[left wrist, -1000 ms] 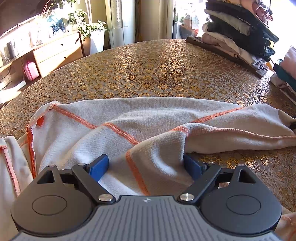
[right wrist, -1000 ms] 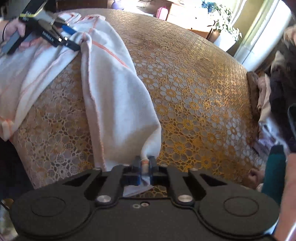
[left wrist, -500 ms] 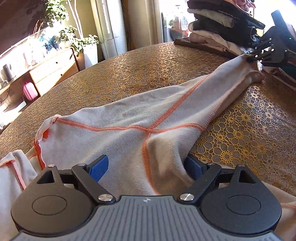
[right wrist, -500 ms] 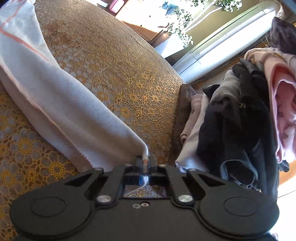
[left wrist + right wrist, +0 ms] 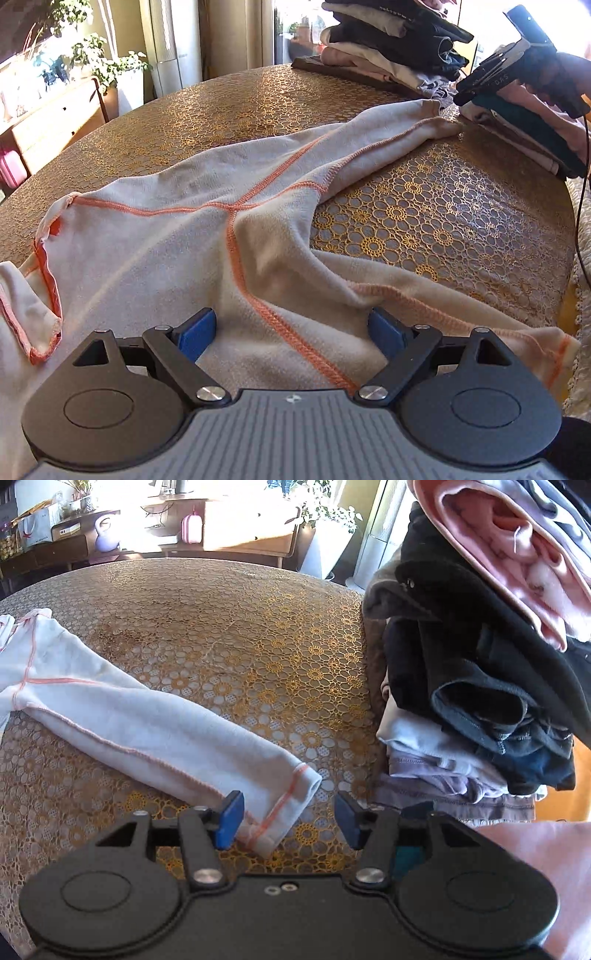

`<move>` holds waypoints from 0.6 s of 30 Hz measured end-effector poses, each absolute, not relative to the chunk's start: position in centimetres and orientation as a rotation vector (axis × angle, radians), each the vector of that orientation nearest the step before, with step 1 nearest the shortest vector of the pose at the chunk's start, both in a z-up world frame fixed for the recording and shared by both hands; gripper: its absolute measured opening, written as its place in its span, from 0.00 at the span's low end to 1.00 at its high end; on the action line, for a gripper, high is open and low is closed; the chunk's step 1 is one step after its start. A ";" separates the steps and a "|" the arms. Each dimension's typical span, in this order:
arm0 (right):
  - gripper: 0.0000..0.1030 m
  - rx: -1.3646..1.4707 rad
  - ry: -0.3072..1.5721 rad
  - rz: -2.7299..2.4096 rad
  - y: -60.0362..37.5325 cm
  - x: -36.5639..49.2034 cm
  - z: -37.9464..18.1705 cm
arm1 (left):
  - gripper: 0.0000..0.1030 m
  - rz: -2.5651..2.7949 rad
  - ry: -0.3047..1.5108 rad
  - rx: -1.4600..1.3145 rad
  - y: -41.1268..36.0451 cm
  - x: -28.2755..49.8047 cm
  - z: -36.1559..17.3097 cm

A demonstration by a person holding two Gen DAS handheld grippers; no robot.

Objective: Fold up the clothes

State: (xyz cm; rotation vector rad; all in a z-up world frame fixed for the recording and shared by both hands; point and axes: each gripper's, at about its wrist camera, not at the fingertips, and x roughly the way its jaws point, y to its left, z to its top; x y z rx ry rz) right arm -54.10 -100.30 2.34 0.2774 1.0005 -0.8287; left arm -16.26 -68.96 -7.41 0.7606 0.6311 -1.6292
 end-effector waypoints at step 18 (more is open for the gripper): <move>1.00 -0.025 1.089 -0.584 -96.3 -49.8 -0.2 | 0.91 -1.616 0.638 0.763 -69.3 -16.2 -7.5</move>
